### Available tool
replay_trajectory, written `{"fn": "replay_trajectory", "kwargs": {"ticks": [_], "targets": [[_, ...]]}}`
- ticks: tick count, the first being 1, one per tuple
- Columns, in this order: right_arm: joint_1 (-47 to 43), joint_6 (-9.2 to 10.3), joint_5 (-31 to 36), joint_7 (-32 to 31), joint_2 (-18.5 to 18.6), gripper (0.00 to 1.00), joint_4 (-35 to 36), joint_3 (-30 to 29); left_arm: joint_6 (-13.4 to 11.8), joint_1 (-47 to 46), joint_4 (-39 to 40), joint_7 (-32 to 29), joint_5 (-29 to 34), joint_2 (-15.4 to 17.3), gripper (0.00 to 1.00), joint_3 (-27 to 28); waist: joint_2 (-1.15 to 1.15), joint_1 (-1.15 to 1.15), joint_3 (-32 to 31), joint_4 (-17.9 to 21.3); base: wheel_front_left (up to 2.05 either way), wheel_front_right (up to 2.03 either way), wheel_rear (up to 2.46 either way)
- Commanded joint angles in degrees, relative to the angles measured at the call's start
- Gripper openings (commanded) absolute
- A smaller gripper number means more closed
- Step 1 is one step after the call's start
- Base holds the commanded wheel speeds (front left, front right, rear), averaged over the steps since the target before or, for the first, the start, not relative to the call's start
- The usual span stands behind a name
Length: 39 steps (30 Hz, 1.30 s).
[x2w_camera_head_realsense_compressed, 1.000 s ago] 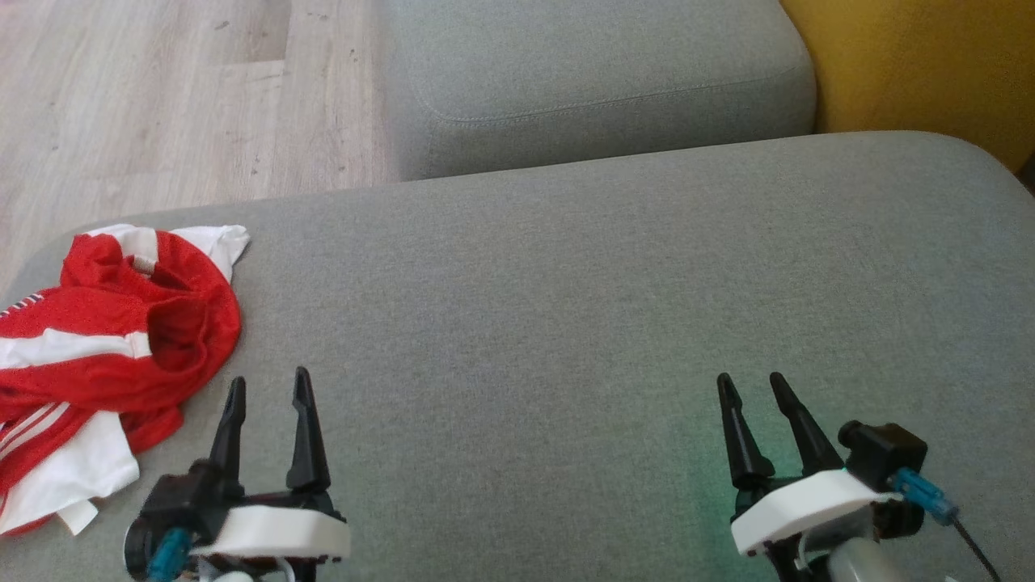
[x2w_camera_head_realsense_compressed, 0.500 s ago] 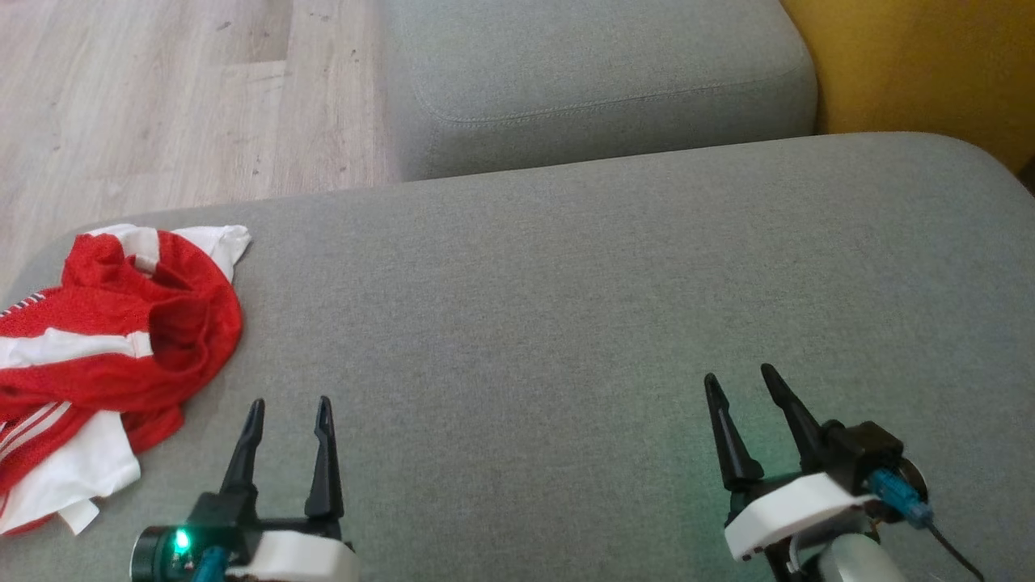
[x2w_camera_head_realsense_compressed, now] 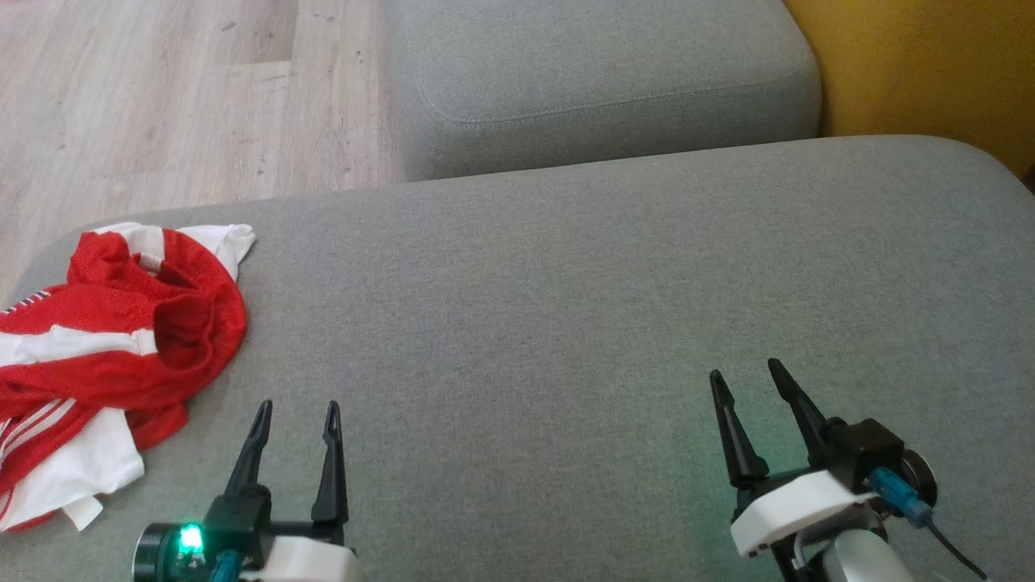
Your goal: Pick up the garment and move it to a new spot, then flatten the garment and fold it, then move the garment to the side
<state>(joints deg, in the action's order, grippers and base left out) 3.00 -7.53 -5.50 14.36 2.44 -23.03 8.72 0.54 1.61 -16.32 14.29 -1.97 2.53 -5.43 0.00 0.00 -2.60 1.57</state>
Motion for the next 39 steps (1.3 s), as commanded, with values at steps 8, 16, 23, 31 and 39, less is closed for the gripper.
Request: {"fn": "replay_trajectory", "kwargs": {"ticks": [8, 16, 23, 31, 39], "targets": [[2.2, 0.04, -0.2, 0.6, 0.4, 1.00, 0.9, 0.6, 0.1, -2.1, 0.4, 0.7, 0.0, 0.4, 1.00, 1.7, 0.00, 0.00, -0.1, -2.3, 0.00, 0.00, 0.00], [1.4, 0.04, -0.5, 0.6, 0.4, 1.00, 0.9, 1.0, -0.4, -2.7, -0.8, 0.7, -0.1, 0.4, 1.00, 1.8, 0.00, 0.00, 0.1, -10.0, 0.00, 0.00, 0.00], [1.0, 0.04, -1.1, 0.6, 0.4, 1.00, 0.9, 1.6, -1.3, -1.8, -0.8, 0.7, -0.4, 0.5, 1.00, 4.3, 0.00, 0.00, 0.7, -20.1, 0.00, 0.00, 0.00], [1.3, 0.04, -1.5, 0.6, 0.4, 1.00, 0.9, 2.0, -1.8, -0.8, 0.0, 0.7, -0.6, 0.9, 1.00, 7.6, 0.00, 0.00, 1.4, -28.8, 0.00, 0.00, 0.00], [2.1, 0.04, 0.5, 0.6, 0.4, 1.00, 1.0, 2.1, -1.9, -4.1, 2.1, 0.7, -0.8, 1.6, 1.00, 11.1, 0.00, 0.00, 4.6, -30.6, 0.00, 0.00, 0.00]]}}
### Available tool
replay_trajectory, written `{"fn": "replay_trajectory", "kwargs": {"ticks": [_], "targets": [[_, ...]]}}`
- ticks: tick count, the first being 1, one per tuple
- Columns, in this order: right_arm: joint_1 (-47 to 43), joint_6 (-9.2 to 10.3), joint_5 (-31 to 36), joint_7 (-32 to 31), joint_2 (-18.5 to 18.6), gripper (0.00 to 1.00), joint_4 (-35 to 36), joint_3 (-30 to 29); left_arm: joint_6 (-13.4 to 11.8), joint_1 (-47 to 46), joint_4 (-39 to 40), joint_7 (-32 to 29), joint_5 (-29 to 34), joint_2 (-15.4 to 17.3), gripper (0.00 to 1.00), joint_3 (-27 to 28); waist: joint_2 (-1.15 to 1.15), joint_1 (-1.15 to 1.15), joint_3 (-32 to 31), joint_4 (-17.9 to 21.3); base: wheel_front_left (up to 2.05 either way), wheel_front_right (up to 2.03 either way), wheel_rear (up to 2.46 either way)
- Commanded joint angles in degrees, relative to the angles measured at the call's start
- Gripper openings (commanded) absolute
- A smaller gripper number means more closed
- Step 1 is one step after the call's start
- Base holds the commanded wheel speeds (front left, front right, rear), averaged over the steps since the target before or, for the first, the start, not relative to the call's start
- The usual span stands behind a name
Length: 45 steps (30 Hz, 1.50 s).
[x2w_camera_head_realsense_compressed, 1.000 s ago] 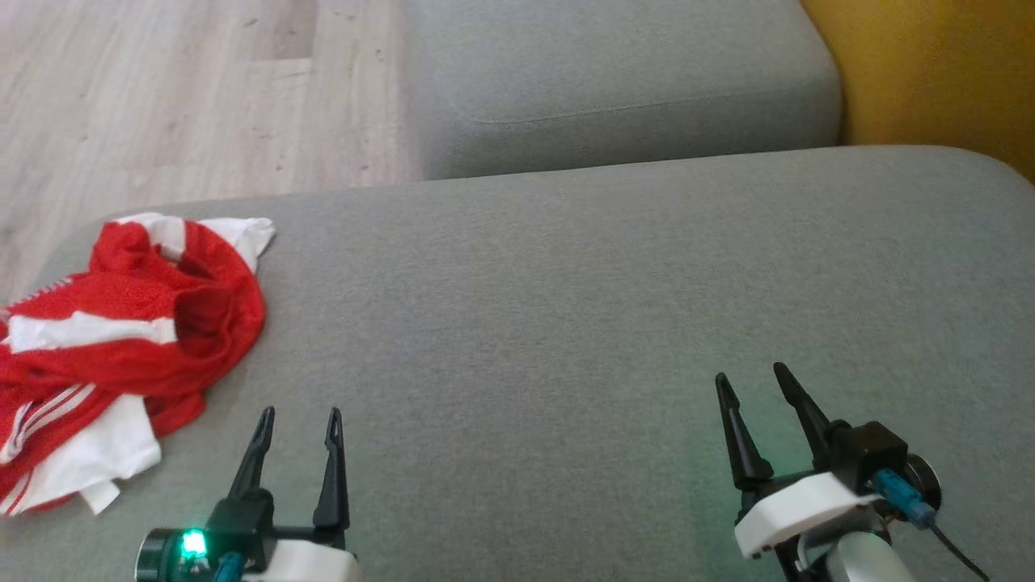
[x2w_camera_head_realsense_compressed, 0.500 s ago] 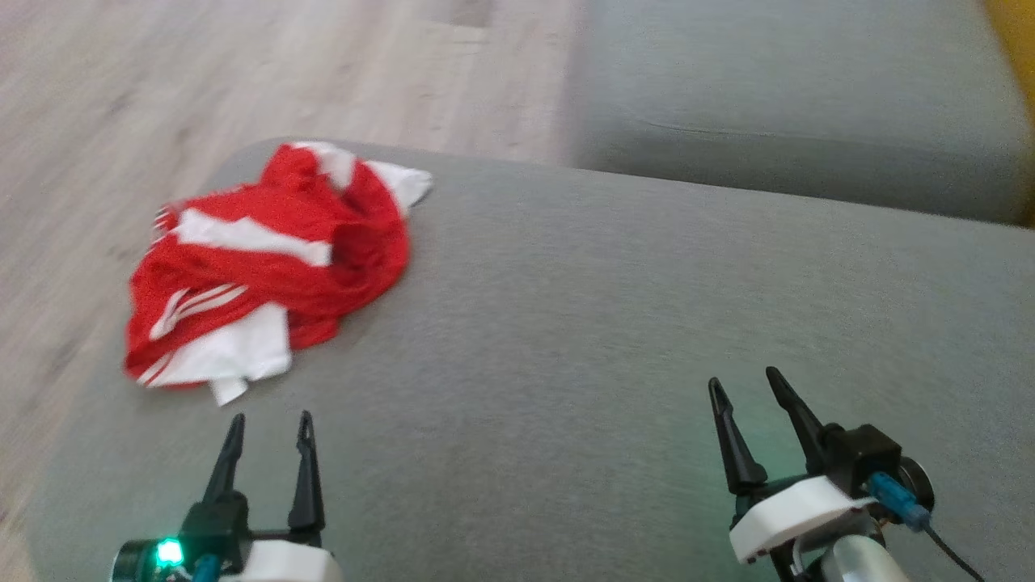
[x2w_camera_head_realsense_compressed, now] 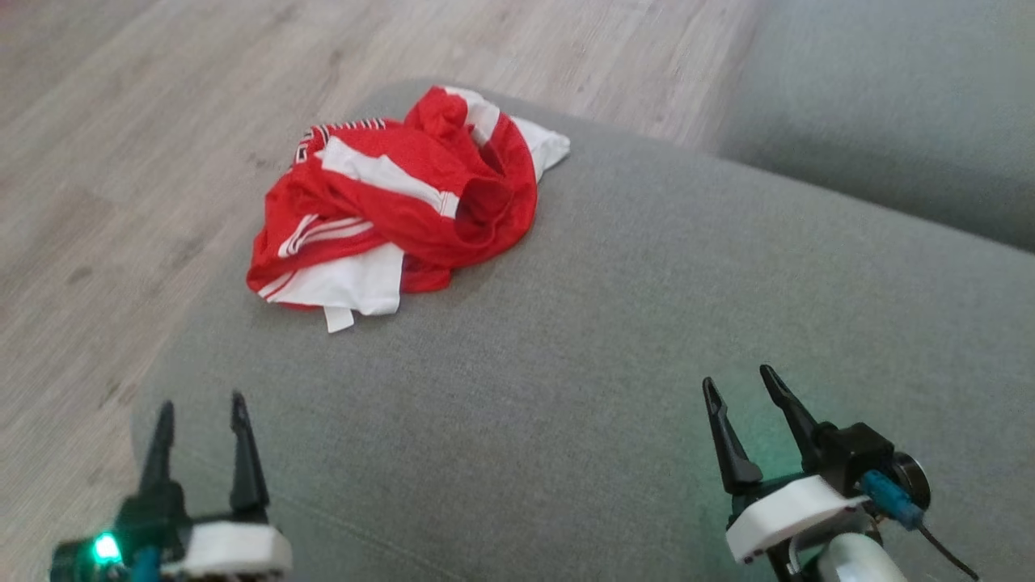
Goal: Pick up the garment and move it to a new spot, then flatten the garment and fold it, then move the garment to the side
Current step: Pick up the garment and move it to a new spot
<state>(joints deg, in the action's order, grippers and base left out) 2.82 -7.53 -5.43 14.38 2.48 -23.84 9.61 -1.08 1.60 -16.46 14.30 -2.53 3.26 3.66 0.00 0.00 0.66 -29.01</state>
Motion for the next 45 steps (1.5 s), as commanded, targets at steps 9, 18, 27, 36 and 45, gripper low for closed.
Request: {"fn": "replay_trajectory", "kwargs": {"ticks": [9, 18, 27, 36, 45], "targets": [[7.1, 0.04, 10.9, 0.6, 0.4, 1.00, 3.8, -6.2, 2.0, -21.9, 1.2, 0.7, 0.0, 2.3, 1.00, 2.5, 0.00, 0.00, 14.5, 3.0, 0.00, 0.00, 0.00], [11.7, 0.04, 15.0, 0.6, 1.2, 1.00, 6.5, -9.4, 5.1, -46.0, -24.7, -1.4, -0.1, 7.0, 1.00, 1.1, 0.00, 0.00, 22.5, 7.5, 0.00, 0.00, 0.00], [12.8, 0.04, 15.0, 0.6, 2.1, 1.00, 8.4, -8.5, 8.3, -57.9, -48.1, -10.0, -4.5, 9.8, 1.00, -0.3, 0.00, 0.00, 25.0, 13.1, 0.00, 0.00, 0.00], [12.1, 0.04, 14.3, 0.6, 1.6, 1.00, 8.5, -9.0, 8.6, -60.3, -53.4, -6.8, -7.1, 12.2, 0.00, -2.7, 0.00, 0.00, 23.9, 14.4, 0.00, 0.00, 0.00], [12.3, 0.04, 9.4, 0.6, 0.4, 1.00, 7.0, -6.3, 8.6, -67.8, -47.1, -0.2, -4.3, 15.5, 0.00, -8.7, 0.00, 0.00, 13.7, 18.6, 0.00, 0.00, 0.00]]}}
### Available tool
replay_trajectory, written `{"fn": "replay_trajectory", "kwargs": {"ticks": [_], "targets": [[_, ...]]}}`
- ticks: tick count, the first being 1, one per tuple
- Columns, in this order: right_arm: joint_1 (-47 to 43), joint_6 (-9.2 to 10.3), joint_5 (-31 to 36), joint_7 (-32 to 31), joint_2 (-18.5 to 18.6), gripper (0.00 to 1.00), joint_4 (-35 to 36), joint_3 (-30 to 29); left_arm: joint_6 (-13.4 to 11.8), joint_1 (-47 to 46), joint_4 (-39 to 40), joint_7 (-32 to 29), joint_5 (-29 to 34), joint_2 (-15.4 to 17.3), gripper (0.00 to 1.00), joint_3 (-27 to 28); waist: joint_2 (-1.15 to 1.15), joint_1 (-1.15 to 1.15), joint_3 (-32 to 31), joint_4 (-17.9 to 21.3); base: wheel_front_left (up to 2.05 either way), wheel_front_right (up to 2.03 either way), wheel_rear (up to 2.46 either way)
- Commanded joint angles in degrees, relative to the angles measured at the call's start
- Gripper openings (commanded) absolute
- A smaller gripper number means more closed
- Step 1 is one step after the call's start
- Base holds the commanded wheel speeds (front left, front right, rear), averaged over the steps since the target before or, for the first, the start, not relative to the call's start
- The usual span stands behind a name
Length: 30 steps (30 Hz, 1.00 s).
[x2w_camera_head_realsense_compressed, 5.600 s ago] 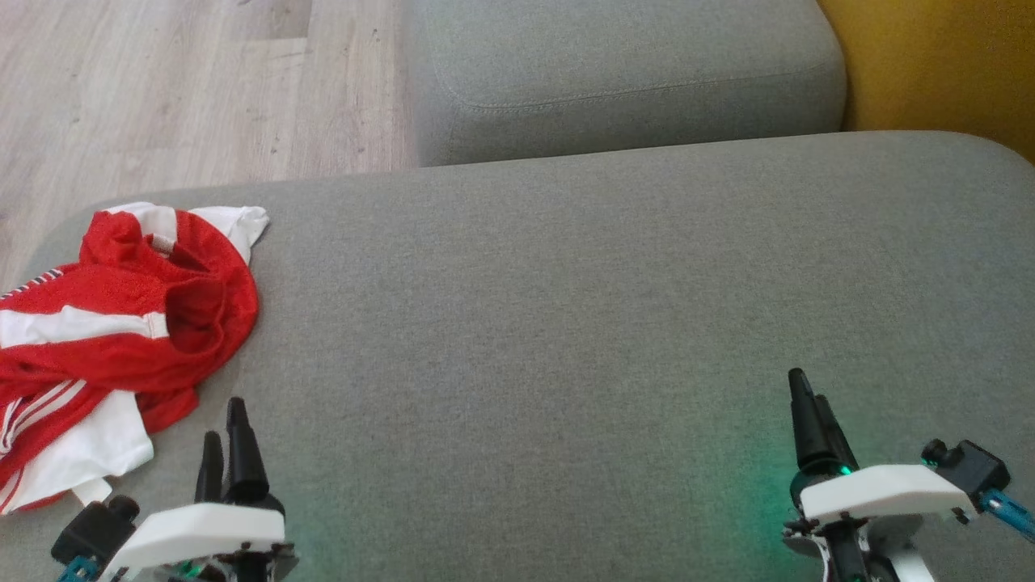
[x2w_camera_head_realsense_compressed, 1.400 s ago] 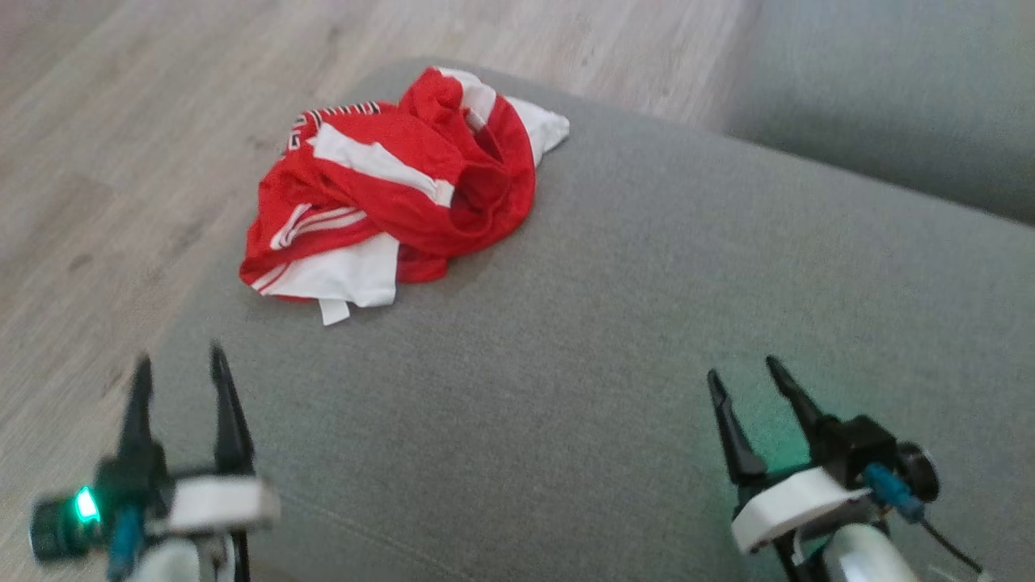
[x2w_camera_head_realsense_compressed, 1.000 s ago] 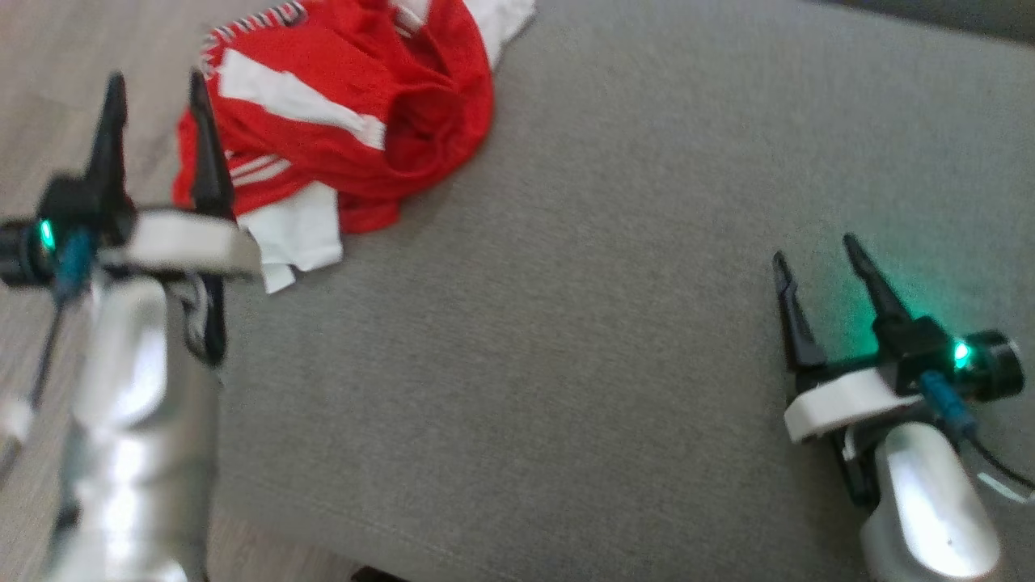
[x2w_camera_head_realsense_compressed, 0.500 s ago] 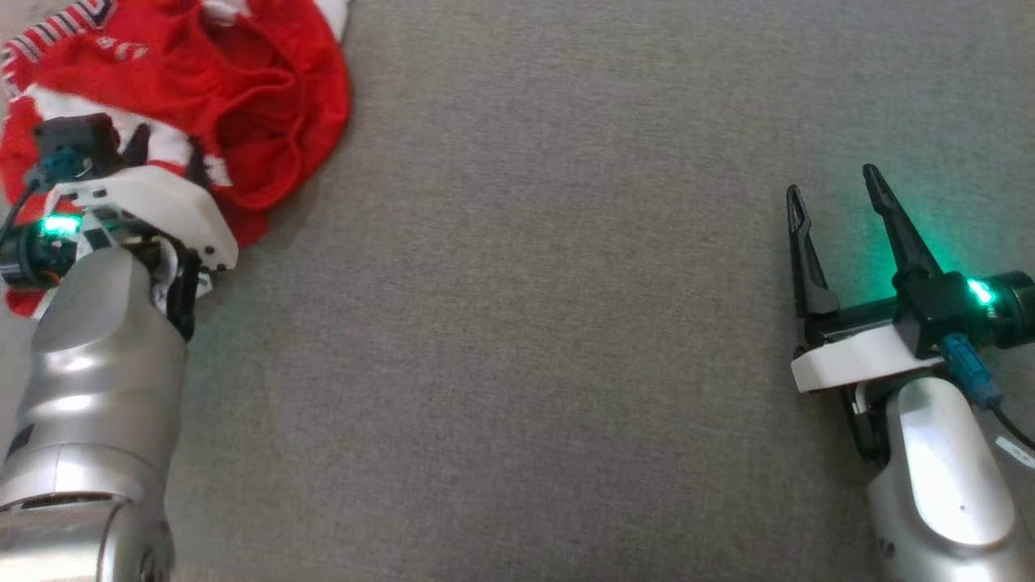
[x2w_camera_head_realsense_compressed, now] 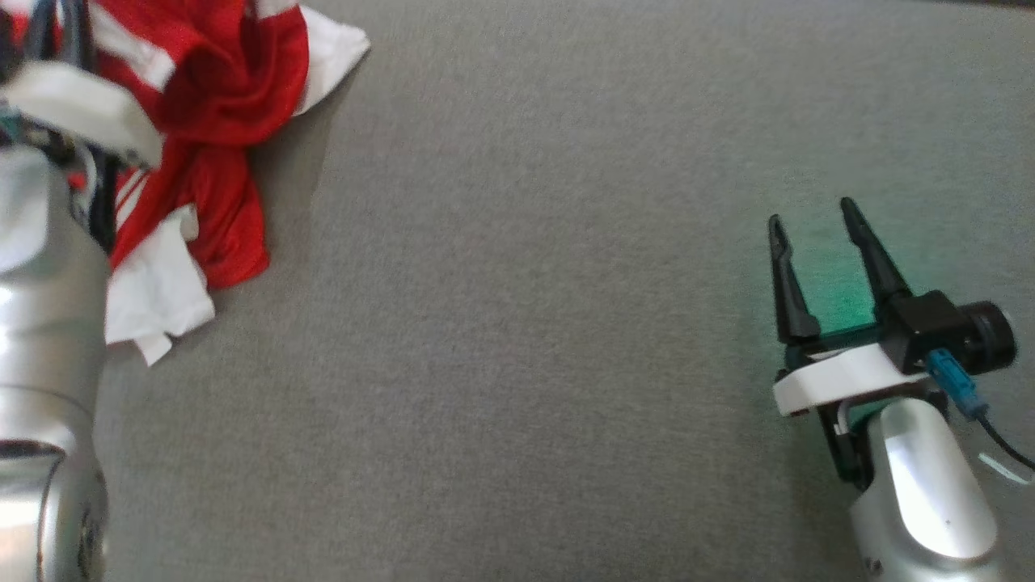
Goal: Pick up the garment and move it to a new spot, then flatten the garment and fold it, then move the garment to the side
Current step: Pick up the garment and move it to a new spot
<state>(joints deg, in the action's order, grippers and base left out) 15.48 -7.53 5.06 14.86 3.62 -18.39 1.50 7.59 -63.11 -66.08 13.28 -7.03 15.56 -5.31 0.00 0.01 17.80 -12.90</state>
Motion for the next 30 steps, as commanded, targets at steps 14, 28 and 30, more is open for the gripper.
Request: {"fn": "replay_trajectory", "kwargs": {"ticks": [14, 28, 30], "targets": [[-4.3, 0.04, -11.4, 0.1, -0.7, 1.00, 2.2, 5.1, -0.1, -5.6, 23.4, -4.4, -8.0, 3.8, 0.00, -16.9, 0.00, -0.01, -15.6, 20.5, 0.00, 0.00, 0.00], [-3.1, 0.04, -15.7, 0.1, -0.7, 1.00, 4.1, 7.0, -1.1, 9.2, 41.7, -9.2, -18.6, 2.1, 0.00, -25.2, 0.00, -0.01, -8.0, 32.5, 0.00, 0.00, 0.00], [-2.6, 0.04, -16.5, 0.1, -0.7, 1.00, 4.4, 7.5, -1.1, 12.6, 39.6, -7.9, -17.9, 1.1, 0.00, -27.3, 0.00, -0.01, -6.1, 33.2, 0.00, 0.00, 0.00]]}}
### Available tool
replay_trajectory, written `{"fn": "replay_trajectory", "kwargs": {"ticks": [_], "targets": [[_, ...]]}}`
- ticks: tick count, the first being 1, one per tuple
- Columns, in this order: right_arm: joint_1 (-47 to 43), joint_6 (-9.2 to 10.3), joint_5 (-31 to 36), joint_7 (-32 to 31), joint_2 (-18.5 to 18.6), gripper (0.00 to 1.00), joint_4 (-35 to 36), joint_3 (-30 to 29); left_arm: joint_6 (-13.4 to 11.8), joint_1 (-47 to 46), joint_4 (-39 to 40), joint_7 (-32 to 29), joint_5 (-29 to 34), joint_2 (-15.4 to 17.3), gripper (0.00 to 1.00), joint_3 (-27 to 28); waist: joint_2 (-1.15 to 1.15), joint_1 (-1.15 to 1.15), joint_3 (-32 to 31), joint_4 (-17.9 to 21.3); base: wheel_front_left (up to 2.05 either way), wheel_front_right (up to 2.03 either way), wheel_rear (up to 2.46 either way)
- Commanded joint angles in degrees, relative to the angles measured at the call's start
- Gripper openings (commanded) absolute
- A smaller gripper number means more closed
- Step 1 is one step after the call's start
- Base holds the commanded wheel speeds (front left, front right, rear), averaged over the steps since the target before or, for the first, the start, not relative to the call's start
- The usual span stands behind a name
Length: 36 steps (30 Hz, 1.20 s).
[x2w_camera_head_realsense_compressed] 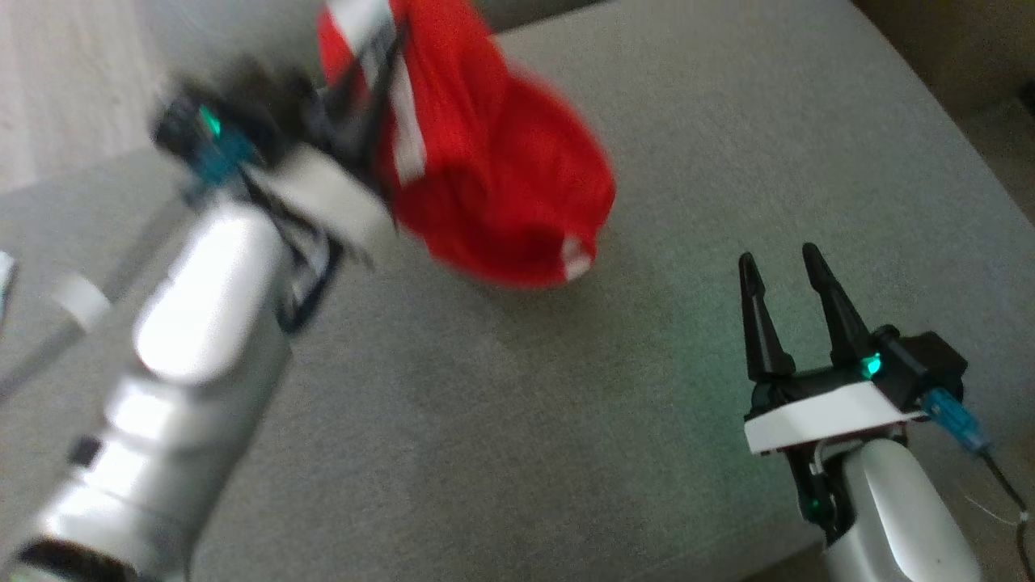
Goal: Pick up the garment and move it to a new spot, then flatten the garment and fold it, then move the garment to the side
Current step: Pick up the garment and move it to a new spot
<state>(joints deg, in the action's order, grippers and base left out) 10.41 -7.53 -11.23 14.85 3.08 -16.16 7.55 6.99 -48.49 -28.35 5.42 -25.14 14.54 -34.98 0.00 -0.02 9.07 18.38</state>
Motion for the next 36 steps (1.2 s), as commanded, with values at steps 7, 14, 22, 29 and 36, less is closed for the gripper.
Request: {"fn": "replay_trajectory", "kwargs": {"ticks": [7, 14, 22, 29, 36], "targets": [[3.3, 0.04, -1.4, 0.2, -0.2, 1.00, 1.6, 2.1, -4.1, 5.3, -11.4, 8.8, 3.6, -1.8, 1.00, -0.7, 0.00, 0.02, 5.0, 1.1, 0.00, 0.00, 0.00], [0.2, 0.04, -2.5, 0.2, -0.2, 1.00, 0.8, 1.6, -10.6, 19.4, 0.4, 9.6, 6.3, -6.9, 1.00, 9.7, 0.00, 0.02, 0.1, -6.4, 0.00, 0.00, 0.00], [-4.8, 0.04, -2.2, 0.2, -0.2, 1.00, 0.4, 2.0, -11.7, 40.4, 14.7, 9.6, 9.7, -10.8, 1.00, 22.2, 0.00, 0.02, -7.2, -15.3, 0.00, 0.00, 0.00], [-8.6, 0.04, -2.0, 0.2, -0.2, 1.00, 1.1, 2.8, -7.3, 50.5, 23.7, 9.6, 11.3, -11.6, 1.00, 27.5, 0.00, 0.02, -9.9, -19.9, 0.00, 0.00, 0.00], [-11.2, 0.04, 0.0, 0.2, -0.2, 1.00, 0.3, 1.8, -8.0, 52.1, 23.0, 9.6, 14.6, -11.6, 1.00, 26.3, 0.00, 0.02, -10.7, -21.2, 0.00, 0.00, 0.00]]}}
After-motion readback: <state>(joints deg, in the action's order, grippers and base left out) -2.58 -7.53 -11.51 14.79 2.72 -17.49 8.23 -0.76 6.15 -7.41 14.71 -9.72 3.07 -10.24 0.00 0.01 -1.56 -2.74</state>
